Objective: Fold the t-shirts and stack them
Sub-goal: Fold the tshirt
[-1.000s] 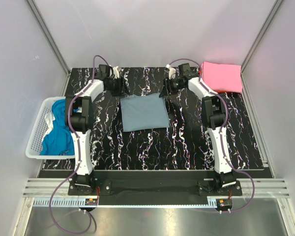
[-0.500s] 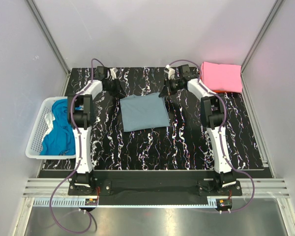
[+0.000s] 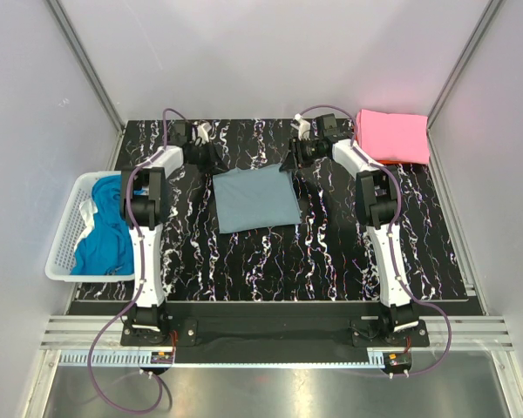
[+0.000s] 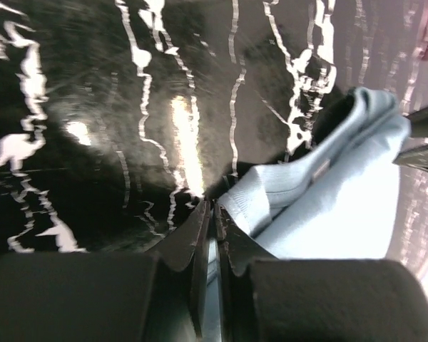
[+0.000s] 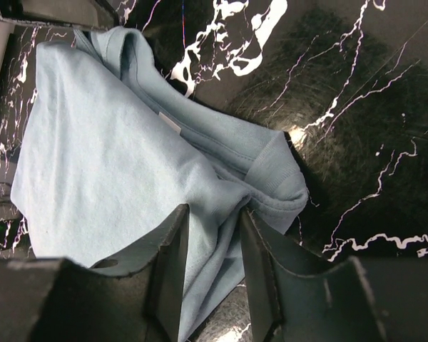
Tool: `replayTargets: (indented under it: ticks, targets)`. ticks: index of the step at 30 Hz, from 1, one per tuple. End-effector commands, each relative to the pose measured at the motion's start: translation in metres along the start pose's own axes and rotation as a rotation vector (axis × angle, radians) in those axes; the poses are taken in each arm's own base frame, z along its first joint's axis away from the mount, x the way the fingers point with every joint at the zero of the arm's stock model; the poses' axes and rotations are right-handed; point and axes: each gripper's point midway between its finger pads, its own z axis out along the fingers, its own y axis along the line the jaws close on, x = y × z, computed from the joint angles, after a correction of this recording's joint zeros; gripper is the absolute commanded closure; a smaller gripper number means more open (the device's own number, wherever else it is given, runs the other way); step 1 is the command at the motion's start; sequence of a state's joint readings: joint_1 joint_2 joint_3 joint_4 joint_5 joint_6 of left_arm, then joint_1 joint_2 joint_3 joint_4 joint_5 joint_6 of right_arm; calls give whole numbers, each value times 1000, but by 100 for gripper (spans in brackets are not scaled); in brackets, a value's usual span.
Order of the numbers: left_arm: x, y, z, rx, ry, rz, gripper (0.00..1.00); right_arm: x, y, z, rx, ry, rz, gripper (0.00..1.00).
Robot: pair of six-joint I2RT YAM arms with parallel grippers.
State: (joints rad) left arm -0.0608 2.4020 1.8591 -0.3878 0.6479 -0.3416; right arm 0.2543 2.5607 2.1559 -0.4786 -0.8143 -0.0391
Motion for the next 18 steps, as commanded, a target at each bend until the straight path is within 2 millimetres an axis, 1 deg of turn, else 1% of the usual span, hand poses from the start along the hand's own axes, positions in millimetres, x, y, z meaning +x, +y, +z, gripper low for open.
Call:
replayTargets:
  ticks: [1, 3, 4, 5, 6, 7, 9, 10, 12, 13, 15, 18]
  targets:
    - [-26, -52, -22, 163, -67, 71, 89, -21, 8, -5, -23, -56, -45, 58]
    - [-21, -50, -18, 165, -55, 71, 90, -23, 8, -4, -30, -60, -39, 59]
    - [-17, -48, -16, 162, -45, 67, 91, -22, 8, -2, -31, -58, -35, 63]
    - [-16, -46, -15, 159, -44, 67, 91, -22, 7, -2, -30, -61, -34, 67]
    - [-15, -45, -14, 156, -43, 63, 91, -23, 7, -2, -30, -62, -33, 76]
    - [-13, -43, -13, 153, -43, 62, 91, -23, 6, -2, -28, -61, -32, 80]
    - [-21, -47, -18, 161, -76, 87, 92, -20, 5, -1, -25, -56, -31, 90]
    - [-21, -51, -21, 164, -87, 88, 92, -19, 4, -1, -23, -54, -32, 93]
    - [-29, -55, -26, 156, -120, 101, 91, -18, 5, -1, -26, -51, -37, 97]
    - [-34, -60, -32, 156, -139, 109, 89, -18, 5, -2, -27, -49, -39, 100]
    - [-42, -69, -36, 177, -171, 131, 88, -17, 7, -2, -35, -48, -39, 100]
    - [-44, -75, -37, 199, -178, 136, 88, -17, 6, -1, -38, -48, -41, 100]
